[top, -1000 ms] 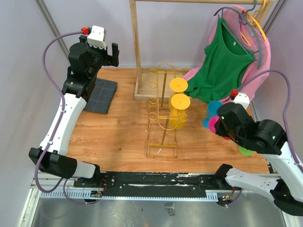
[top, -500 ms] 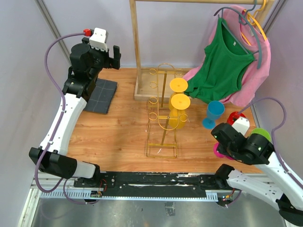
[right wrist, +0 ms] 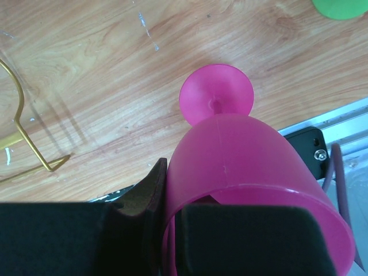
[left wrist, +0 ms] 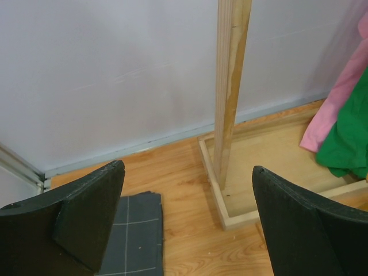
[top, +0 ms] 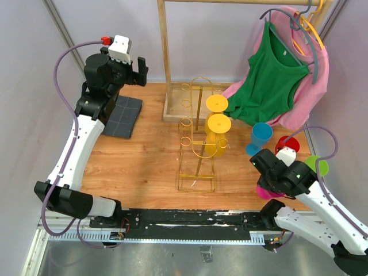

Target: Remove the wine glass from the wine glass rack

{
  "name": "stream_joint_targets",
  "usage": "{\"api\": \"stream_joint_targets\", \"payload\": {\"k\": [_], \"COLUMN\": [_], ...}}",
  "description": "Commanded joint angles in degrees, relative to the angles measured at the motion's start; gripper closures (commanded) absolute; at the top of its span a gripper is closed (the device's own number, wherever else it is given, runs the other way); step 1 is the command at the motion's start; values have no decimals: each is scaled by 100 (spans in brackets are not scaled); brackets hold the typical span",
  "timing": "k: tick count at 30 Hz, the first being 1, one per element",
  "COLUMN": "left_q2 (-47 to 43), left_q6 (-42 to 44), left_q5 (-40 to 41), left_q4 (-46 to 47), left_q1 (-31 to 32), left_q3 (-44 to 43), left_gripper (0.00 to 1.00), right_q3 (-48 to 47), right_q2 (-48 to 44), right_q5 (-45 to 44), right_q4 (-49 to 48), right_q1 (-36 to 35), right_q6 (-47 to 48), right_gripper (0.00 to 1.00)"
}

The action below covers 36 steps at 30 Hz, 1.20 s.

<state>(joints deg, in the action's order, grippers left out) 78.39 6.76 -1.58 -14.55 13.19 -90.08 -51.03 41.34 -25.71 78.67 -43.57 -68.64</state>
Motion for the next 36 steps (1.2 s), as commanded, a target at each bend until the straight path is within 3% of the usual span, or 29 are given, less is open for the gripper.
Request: {"api": "stream_joint_targets", "payload": {"k": [1, 7, 13, 22, 36], "left_q2": [-302, -483, -589, -706, -801], "left_q6": [34, 70, 40, 83, 105], "left_q5": [-96, -138, -161, -243, -333], "left_q4": [-29, -52, -57, 11, -20], "left_q1": [-36, -36, -41, -39, -38], "left_q3": [94, 289, 404, 534, 604], "left_gripper": [3, 3, 3, 3, 4], "right_q3": [84, 62, -81, -430, 196], "right_q2": [120, 348, 671, 990, 1047], "right_q5": [404, 1193, 1535, 1427, 1731], "right_q4": [-701, -1210, -1137, -938, -1387], "right_q1": [671, 1877, 2554, 3298, 3910], "right_q6": [712, 1775, 2465, 3195, 3520], "right_gripper": [99, 99, 99, 99, 99]}}
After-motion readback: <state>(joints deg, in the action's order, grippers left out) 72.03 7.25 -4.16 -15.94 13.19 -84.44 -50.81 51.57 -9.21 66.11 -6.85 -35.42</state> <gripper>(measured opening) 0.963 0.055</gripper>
